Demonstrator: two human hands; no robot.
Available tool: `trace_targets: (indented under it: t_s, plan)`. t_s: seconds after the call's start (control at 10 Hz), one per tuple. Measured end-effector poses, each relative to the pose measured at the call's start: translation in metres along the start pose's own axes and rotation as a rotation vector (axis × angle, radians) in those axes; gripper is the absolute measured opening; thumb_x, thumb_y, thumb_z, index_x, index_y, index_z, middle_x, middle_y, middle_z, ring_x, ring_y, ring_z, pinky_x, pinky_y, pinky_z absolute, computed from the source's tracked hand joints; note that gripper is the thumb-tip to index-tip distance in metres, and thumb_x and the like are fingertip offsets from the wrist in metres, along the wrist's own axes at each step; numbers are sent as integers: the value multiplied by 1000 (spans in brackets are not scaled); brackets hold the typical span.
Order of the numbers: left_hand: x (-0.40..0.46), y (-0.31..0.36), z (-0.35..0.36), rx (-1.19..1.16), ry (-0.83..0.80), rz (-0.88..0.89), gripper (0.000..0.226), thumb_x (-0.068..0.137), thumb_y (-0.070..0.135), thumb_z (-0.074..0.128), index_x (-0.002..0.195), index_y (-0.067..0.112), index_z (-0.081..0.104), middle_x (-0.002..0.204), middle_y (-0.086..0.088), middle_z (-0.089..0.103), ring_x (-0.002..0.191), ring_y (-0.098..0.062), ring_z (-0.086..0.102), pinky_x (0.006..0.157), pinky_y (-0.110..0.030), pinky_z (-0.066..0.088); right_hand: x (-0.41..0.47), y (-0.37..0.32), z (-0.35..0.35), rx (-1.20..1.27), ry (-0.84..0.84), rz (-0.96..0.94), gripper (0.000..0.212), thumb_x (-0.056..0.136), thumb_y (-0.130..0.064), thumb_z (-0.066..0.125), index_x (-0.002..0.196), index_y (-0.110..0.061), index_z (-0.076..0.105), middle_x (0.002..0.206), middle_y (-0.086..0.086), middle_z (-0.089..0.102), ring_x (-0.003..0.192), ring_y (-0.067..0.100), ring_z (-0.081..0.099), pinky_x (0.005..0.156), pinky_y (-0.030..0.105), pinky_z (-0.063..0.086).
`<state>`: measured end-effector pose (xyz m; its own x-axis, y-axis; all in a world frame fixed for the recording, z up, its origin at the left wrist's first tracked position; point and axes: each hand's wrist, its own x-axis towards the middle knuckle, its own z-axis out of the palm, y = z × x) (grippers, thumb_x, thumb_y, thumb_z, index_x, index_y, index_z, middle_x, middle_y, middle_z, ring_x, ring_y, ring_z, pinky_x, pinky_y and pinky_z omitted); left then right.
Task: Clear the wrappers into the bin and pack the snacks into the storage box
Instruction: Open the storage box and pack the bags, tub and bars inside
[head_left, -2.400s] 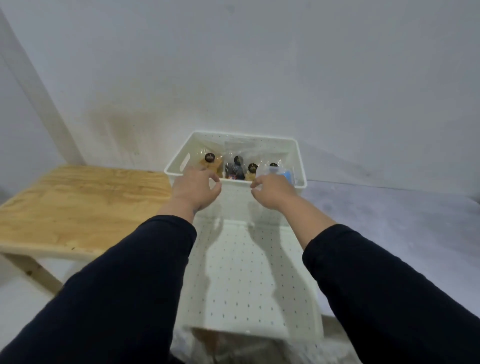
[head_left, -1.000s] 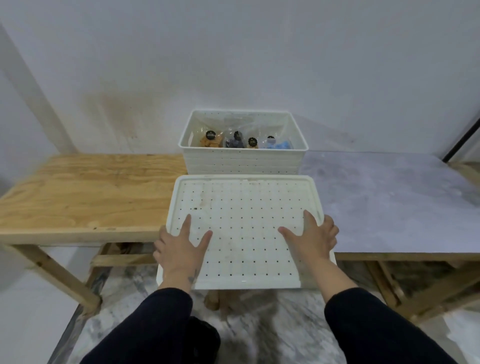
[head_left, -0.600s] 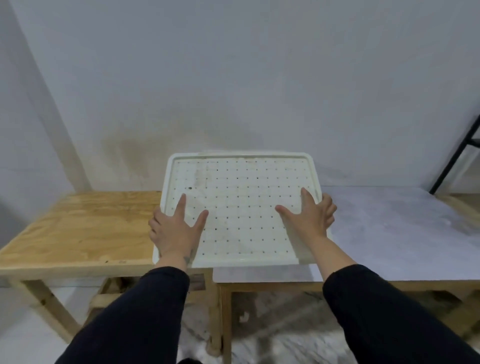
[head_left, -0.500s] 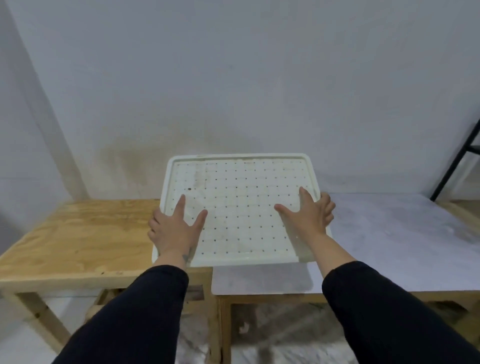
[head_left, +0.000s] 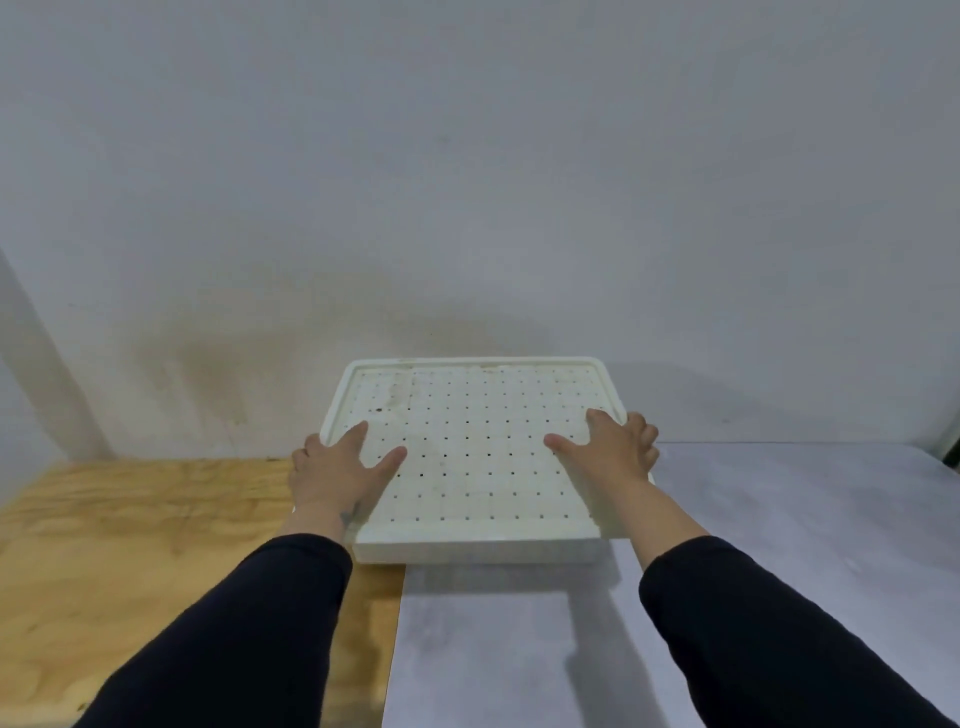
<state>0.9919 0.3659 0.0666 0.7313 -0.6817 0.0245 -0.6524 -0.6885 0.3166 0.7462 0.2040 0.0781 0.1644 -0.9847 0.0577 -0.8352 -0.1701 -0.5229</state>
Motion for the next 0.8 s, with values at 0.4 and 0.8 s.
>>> trace_targets:
  t_s: [0.4,0.8]
  plan:
    - [73,29,25,111,-59,-65,82,77,82,25,148,42,19,146,-18,28,130,-36,36,100,-45,38,84,-10,38,-261,-64,-1,80,77,-77,40,141,-29,37,137,17,34,124,37,36,101,44,33]
    - [61,18,6,114,10,87,78,81,80,18,149,41,13,158,-6,-21,147,-30,-16,113,-63,6,81,-16,11,-204,-212,-19,77,82,-71,40,147,-33,23,158,20,1,146,38,-2,117,52,6]
